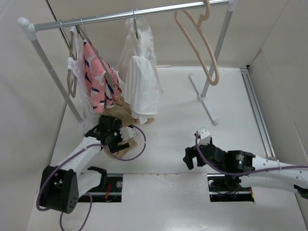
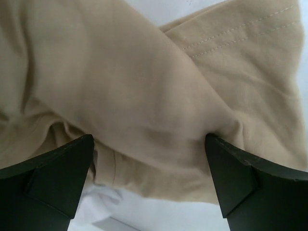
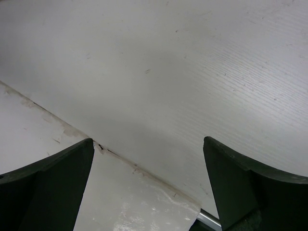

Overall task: Place the t-shirt on the hanger
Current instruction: Move the tshirt to the center of the board

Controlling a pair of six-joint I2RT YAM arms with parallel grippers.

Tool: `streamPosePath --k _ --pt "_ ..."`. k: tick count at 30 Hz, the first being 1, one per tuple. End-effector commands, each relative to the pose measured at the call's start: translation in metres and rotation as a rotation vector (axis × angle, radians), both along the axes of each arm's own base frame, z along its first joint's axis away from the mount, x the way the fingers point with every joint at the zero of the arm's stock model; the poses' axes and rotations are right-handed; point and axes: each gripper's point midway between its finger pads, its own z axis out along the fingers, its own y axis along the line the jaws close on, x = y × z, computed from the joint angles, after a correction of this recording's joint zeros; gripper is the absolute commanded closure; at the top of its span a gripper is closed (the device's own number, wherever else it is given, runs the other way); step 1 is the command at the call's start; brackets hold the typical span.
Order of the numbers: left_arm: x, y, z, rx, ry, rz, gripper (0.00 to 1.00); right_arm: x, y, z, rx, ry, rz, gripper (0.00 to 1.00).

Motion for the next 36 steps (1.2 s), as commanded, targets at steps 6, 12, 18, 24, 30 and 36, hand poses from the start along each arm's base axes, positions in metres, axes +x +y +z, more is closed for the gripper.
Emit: streamPosePath --k 6,12,18,24,30,36 --pt "0.016 -0.006 -0.027 0.105 0.093 -0.138 0.68 0.009 -0.003 0.017 0.006 -0.048 -0.028 0.00" --pt "-0.003 -0.068 0.003 -0.054 0.093 -0.312 1.00 0.011 -0.007 0.020 0.001 -0.059 -0.041 0.00" --pt "-0.051 -0.186 0.100 -0.385 -0.010 -0.538 1.00 0.016 -0.008 0.041 0.040 -0.093 -0.066 0.00" --pt "-0.070 -0.222 0.116 -0.412 0.133 -0.538 0.00 0.018 -0.013 0.064 0.123 -0.129 -0.087 0.00" --pt "-0.070 -0.193 0.111 -0.318 0.071 -0.531 0.00 0.019 0.009 0.068 0.102 -0.182 0.030 0.00" --pt "-0.030 -0.138 0.116 -0.258 -0.262 -0.244 0.00 0.019 0.076 0.059 0.075 -0.205 0.238 0.00"
